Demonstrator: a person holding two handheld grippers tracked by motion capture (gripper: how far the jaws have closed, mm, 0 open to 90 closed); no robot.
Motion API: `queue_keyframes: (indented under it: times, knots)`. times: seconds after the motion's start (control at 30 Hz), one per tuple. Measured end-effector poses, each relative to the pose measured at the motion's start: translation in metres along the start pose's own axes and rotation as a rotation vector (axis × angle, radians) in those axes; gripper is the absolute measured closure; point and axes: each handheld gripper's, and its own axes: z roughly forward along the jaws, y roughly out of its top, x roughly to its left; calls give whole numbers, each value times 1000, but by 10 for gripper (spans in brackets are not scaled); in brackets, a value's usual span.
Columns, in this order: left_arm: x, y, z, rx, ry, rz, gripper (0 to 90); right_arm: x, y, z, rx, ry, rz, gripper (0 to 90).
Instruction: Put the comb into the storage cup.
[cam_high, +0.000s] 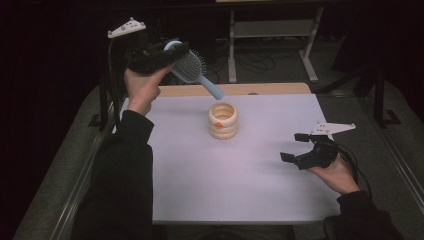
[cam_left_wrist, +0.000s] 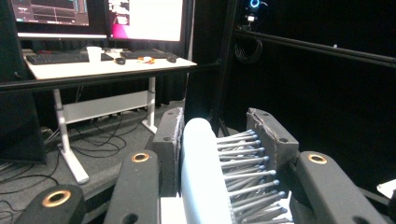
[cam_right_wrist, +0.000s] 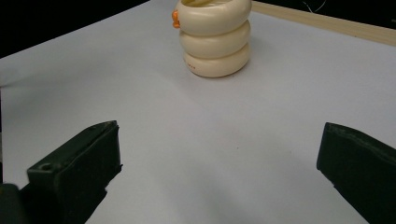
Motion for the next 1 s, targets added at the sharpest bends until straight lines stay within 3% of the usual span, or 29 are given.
queue_keyframes:
  times: [0.67,1.0]
  knots:
    - [8,-17,27,22,27,-14,582,-1,-25,-13,-41,-39,13,0]
    - [13,-29,40,32,31,-43,581,0,-33,-15,-49,-54,13,0]
